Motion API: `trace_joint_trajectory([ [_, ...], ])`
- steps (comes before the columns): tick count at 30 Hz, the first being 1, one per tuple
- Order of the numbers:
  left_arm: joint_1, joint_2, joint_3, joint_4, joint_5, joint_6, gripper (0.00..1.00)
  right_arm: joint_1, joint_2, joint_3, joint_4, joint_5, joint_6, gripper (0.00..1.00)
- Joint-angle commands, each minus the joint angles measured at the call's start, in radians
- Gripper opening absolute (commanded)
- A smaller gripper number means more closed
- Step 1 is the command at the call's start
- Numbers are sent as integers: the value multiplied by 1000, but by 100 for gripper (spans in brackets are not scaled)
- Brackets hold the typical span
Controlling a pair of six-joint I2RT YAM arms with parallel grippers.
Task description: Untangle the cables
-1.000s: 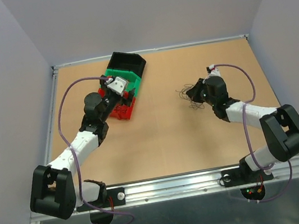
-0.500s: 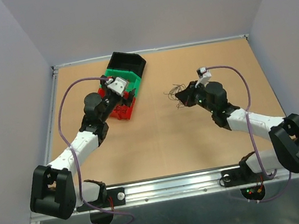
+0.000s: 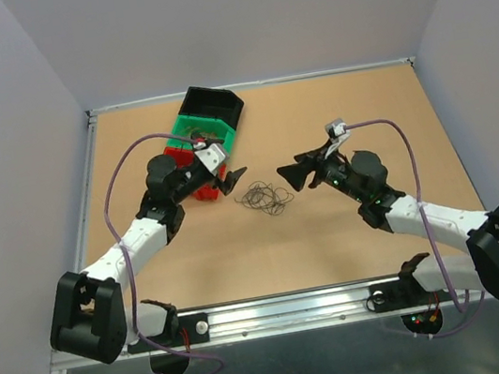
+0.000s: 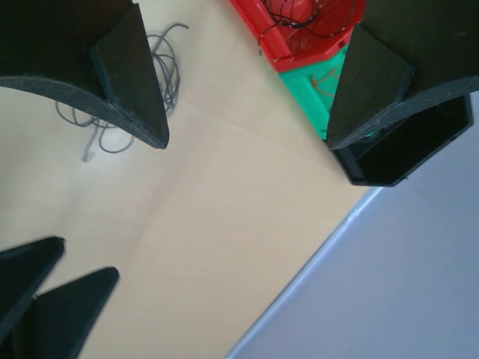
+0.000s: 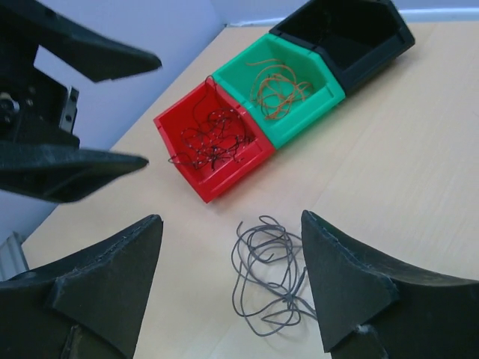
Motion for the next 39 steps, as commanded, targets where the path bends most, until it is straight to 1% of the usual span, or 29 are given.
trace_joint_trajectory([
  [1,-27,35,44,-49,65,65,99,1,-11,-27,79,111,7,80],
  [2,-32,55,61,-83,63,78,99,1,6,-22,50,134,22,81],
  [3,-47,64,69,-101,57,108,99,1,22,9,18,198,31,82],
  [4,-55,72,84,-121,47,121,99,2,41,33,-75,231,42,81],
  [6,-70,93,95,-160,21,147,98,1,111,80,-158,274,71,81],
  [7,-75,100,98,-166,4,153,97,1,133,102,-180,264,76,80],
  [9,-75,109,105,-173,-21,158,95,2,185,112,-183,234,105,74],
  [10,-75,112,111,-175,-54,156,95,1,241,132,-182,186,109,68],
  [11,-75,115,115,-174,-67,152,94,1,268,145,-180,153,114,66],
  [12,-75,118,116,-175,-73,152,94,1,294,155,-180,106,123,65],
  [16,-73,130,121,-183,-73,156,94,1,401,203,-176,29,134,64],
  [18,-73,155,142,-213,-69,165,93,1,450,230,-185,0,139,64],
  [20,-73,181,179,-267,-53,174,92,7,480,246,-189,-20,139,61],
  [24,-81,257,243,-353,-35,198,86,15,529,277,-197,-43,137,58],
  [26,-82,265,250,-358,-41,202,86,16,549,289,-199,-48,137,52],
  [28,-82,265,247,-358,-44,202,86,16,558,295,-205,-48,137,42],
  [29,-82,267,248,-359,-41,202,85,16,561,301,-208,-46,137,32],
  [30,-84,262,248,-359,-39,204,85,16,558,304,-214,-43,137,26],
  [31,-82,261,247,-361,-38,204,85,16,552,304,-217,-37,139,12],
  [32,-82,259,245,-361,-38,204,85,16,546,304,-217,-30,139,8],
  [34,-85,261,248,-367,-38,210,84,16,509,281,-215,4,137,1],
  [39,-105,291,277,-423,-41,237,79,16,469,258,-211,40,131,0],
])
